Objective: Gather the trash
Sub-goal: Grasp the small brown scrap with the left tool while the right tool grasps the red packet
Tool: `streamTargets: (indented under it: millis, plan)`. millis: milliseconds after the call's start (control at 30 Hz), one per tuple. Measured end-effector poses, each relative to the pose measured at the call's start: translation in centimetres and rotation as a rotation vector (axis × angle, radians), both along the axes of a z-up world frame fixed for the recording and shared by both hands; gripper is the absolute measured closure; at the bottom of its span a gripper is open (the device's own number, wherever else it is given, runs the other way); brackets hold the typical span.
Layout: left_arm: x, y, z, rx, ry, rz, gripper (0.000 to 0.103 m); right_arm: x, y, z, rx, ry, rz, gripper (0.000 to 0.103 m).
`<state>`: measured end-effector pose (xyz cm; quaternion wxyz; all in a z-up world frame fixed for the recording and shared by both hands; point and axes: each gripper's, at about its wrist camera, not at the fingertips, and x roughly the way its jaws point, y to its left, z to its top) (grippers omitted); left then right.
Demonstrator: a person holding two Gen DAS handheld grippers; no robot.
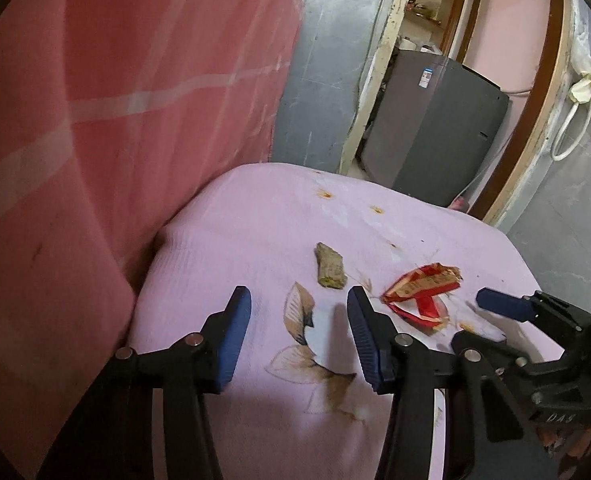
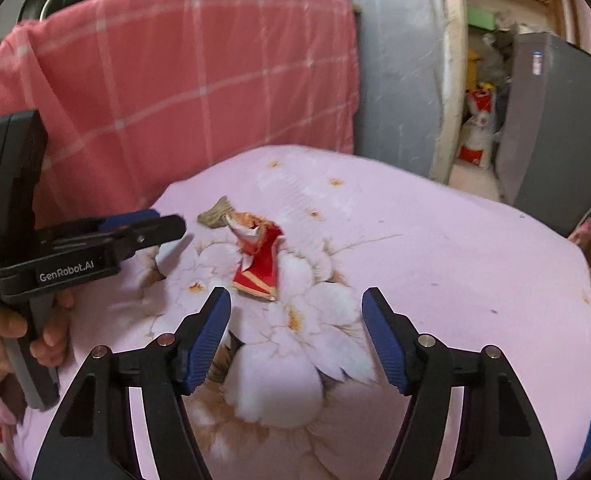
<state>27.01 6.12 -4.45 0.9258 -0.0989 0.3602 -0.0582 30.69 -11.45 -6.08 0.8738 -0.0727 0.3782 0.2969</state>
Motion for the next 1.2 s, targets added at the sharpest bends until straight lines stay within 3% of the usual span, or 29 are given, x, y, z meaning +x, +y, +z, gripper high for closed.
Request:
streamTargets:
  millis: [300, 367, 567, 700, 933, 1200]
  plan:
    - [-0.1, 0.8, -0.1, -0.029, 0.018, 0.016, 0.059, 2.7, 2.8, -0.8, -0.076, 0.071, 0.004, 0.040]
    - [-0.1, 0.9, -0.1, -0.031, 0.019, 0.016, 0.059, 3.0, 3.1, -0.7, -0.086, 0.069, -0.005, 0.046]
    - [0.1, 0.7, 0.2, -0.027, 0.019, 0.000, 0.059, 3.3, 2.8, -0.5, -0.066, 0.066, -0.038, 0.078]
    - [0.7, 0.1, 0.4, -0.021, 0.020, -0.026, 0.059, 3.6, 1.8, -0.3, -0.026, 0.068, -0.073, 0.079]
    - [2.7, -1.5, 0.3, 0.006, 0.041, -0.080, 0.068, 3.8, 0.3, -0.4, 0.020, 0.093, -0.118, 0.079]
    - [3.9, -3.5, -0.8, 0.107, 0.079, -0.130, 0.079, 3.3, -2.0, -0.5, 0.045, 0.102, -0.153, 0.079]
